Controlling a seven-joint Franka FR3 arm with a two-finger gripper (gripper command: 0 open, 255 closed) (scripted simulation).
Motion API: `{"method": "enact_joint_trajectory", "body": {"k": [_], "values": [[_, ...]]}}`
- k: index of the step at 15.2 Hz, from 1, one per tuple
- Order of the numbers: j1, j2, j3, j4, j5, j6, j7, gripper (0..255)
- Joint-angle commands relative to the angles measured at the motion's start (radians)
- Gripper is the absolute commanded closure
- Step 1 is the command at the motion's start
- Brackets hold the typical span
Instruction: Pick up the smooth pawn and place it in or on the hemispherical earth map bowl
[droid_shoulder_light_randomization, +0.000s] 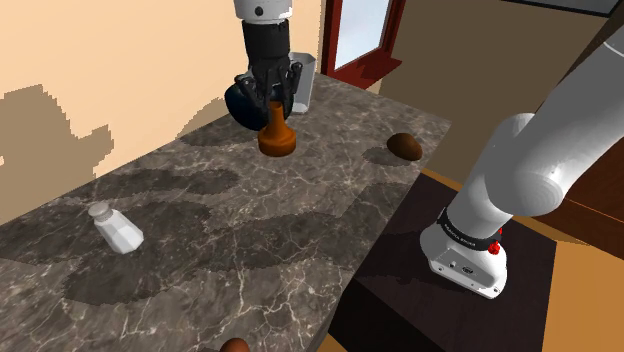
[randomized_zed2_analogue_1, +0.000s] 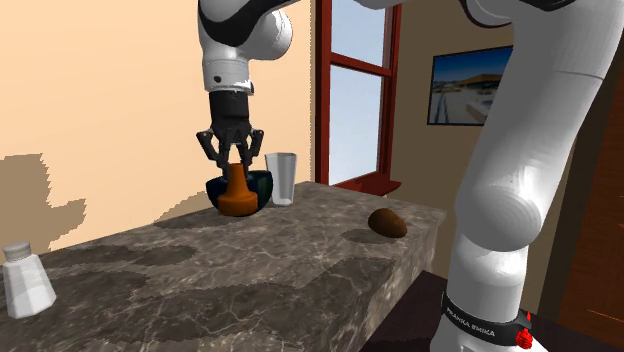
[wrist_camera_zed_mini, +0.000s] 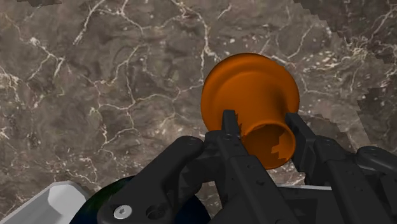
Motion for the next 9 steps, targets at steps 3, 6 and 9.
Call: {"method": "enact_joint_trajectory", "body": {"k": [3,6,9], "values": [[0.0,-0.006,-0.001,0.049,0.0,-0.054,0.004,255],[-0.001,-0.007,-0.003,0.088,-0.001,-0.095,0.006,255],[-0.002,-0.006,-0.004,0.13,-0.002,-0.135,0.008,255]]}}
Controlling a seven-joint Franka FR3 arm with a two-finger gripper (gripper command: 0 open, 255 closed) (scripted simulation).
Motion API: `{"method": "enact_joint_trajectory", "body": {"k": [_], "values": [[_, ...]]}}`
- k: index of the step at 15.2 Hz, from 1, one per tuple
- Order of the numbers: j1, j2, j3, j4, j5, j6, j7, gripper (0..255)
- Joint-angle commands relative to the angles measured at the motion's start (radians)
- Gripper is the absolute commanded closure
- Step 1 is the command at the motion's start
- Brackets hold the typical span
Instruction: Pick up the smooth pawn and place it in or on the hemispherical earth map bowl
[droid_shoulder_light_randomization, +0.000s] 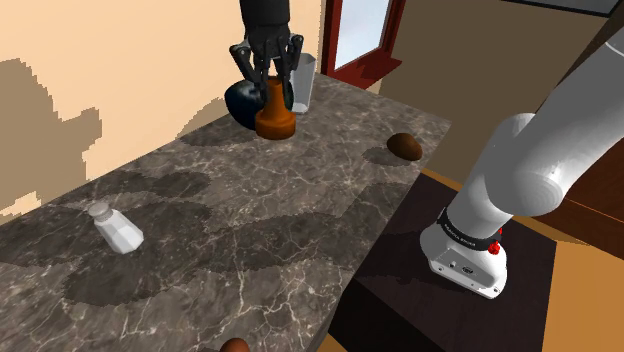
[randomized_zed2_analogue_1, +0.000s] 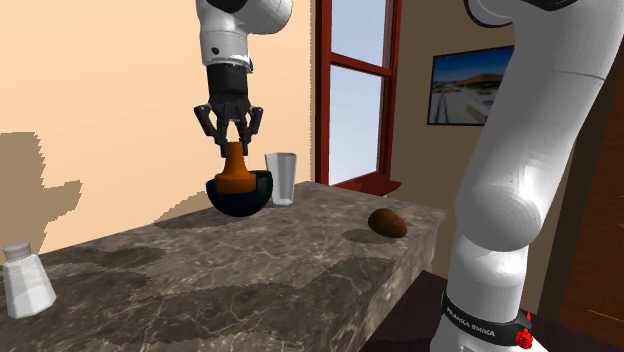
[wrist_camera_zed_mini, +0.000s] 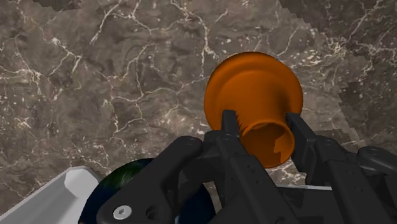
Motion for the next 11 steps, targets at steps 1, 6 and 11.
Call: {"method": "enact_joint_trajectory", "body": {"k": [1,6,11], "values": [[0.0,0.002,0.0,0.029,-0.001,-0.027,0.003,255],[-0.002,0.01,-0.002,0.105,-0.004,-0.095,0.008,255],[-0.003,0.024,-0.002,0.187,-0.008,-0.163,0.014,255]]}}
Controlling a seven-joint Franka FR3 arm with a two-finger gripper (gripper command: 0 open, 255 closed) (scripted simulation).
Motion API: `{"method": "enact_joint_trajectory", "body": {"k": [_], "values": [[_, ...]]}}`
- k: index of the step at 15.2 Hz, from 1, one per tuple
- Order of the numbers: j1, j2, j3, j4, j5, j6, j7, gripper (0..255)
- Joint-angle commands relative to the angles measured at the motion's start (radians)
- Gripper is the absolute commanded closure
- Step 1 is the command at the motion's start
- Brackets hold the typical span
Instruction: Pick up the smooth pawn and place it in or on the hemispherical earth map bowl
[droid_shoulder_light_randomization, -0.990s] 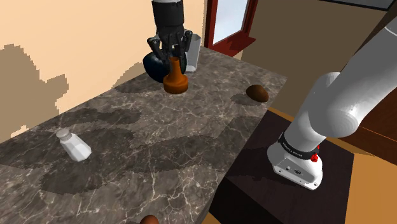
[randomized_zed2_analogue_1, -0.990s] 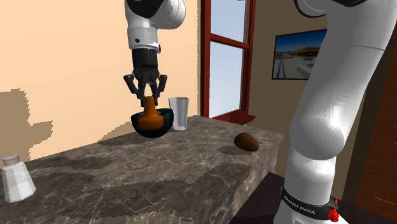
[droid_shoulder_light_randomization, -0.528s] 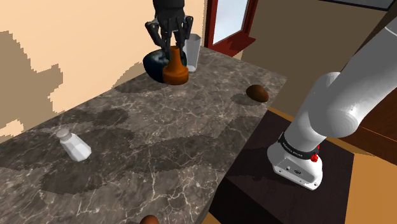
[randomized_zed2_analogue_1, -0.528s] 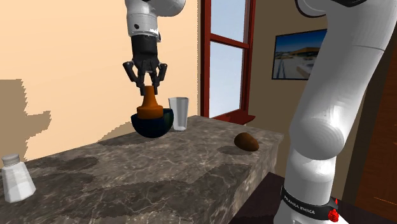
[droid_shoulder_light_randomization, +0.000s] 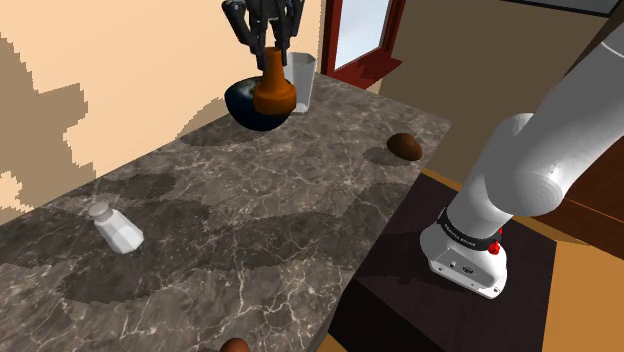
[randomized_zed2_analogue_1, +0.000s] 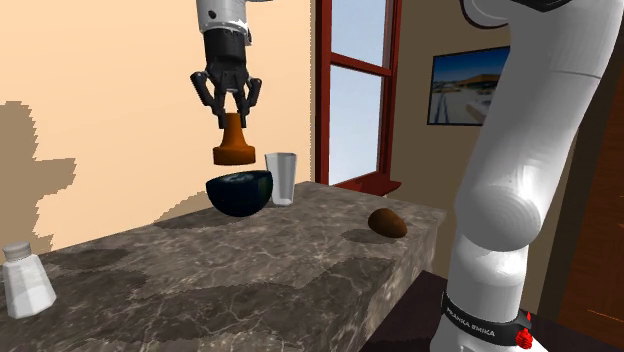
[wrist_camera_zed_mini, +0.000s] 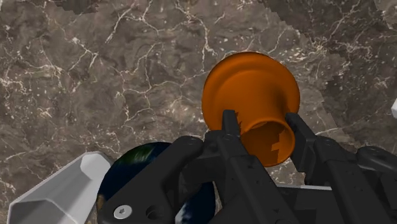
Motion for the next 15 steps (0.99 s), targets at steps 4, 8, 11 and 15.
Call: {"method": "enact_joint_trajectory", "body": {"k": [4,8,11,15], "values": [[-0.017,0.057,-0.017,0.107,-0.021,-0.054,-0.026,255],[-0.046,0.164,-0.047,0.249,-0.055,-0.097,-0.083,255],[-0.065,0.257,-0.067,0.38,-0.079,-0.139,-0.122,255],[-0.084,0.408,-0.088,0.605,-0.113,-0.218,-0.172,255]]}}
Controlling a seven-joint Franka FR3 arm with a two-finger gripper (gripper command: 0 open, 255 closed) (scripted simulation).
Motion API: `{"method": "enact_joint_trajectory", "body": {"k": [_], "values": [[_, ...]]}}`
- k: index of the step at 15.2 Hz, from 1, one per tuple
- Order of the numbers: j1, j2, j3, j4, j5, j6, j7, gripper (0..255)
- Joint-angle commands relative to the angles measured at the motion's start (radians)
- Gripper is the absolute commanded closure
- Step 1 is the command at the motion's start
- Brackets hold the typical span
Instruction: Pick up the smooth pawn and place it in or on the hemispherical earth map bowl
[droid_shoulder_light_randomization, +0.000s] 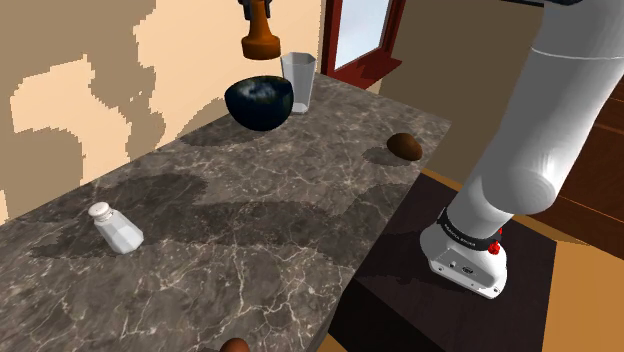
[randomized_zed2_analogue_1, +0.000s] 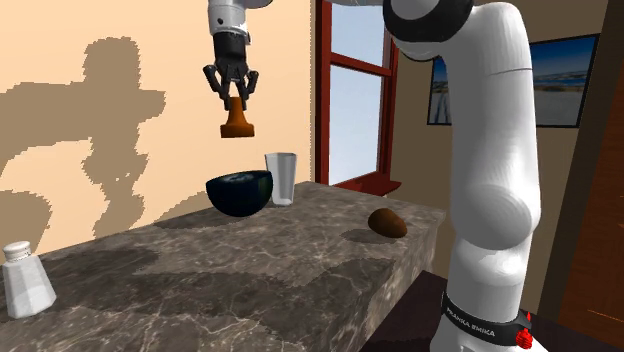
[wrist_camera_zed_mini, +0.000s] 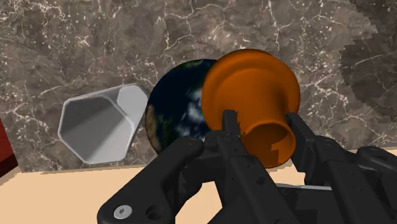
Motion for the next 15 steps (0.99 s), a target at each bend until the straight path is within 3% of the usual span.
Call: {"method": "enact_joint_trajectory", "body": {"k": [1,3,15], "values": [[-0.009,0.081,-0.011,0.132,-0.017,-0.052,-0.027,255],[-0.01,0.175,-0.018,0.283,-0.035,-0.111,-0.047,255],[-0.036,0.061,-0.022,-0.058,-0.012,0.116,-0.061,255]]}}
